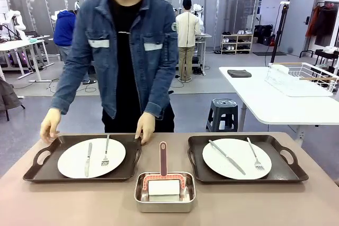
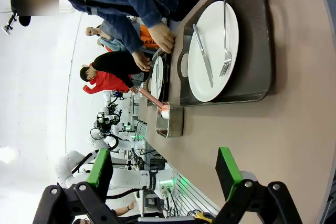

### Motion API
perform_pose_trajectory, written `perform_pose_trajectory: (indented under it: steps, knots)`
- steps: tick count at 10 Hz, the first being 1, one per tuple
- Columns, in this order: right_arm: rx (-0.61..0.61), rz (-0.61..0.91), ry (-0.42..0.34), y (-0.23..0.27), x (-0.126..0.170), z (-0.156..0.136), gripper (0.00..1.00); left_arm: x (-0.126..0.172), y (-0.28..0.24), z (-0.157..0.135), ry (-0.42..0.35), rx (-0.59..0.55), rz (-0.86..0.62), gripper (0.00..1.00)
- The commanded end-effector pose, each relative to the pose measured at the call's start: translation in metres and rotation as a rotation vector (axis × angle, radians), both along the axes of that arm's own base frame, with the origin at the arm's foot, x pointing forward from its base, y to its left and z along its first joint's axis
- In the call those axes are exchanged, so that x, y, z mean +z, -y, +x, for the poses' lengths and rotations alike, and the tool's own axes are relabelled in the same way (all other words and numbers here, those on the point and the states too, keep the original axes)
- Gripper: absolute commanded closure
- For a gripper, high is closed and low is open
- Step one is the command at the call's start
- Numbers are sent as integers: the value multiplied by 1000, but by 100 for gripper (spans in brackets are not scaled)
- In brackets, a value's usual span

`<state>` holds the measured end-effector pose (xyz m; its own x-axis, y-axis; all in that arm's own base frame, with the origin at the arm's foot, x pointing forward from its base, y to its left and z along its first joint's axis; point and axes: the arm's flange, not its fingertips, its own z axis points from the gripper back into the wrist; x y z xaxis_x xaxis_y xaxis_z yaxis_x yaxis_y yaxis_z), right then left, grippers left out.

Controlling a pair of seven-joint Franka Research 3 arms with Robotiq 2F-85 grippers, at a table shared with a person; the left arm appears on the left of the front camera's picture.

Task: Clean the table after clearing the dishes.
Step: When the left (or right) Handle tray is removed, use the left hand (or right hand) to clean the left (or right) side of the table with the Lint Roller.

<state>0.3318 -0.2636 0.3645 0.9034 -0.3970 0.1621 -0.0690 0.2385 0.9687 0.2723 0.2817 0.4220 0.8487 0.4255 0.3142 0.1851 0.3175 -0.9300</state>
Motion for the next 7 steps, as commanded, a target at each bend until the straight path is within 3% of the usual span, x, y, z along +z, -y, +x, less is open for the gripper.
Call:
perform_pose_trajectory:
  steps: [1,7]
  knots:
    - [-3,2,-2,1,2,-1,0,0,-2,-3,8,3,-1,0]
    - [-3,2,-2,1,2,-1,0,0,-2,-3,8,3,-1,0]
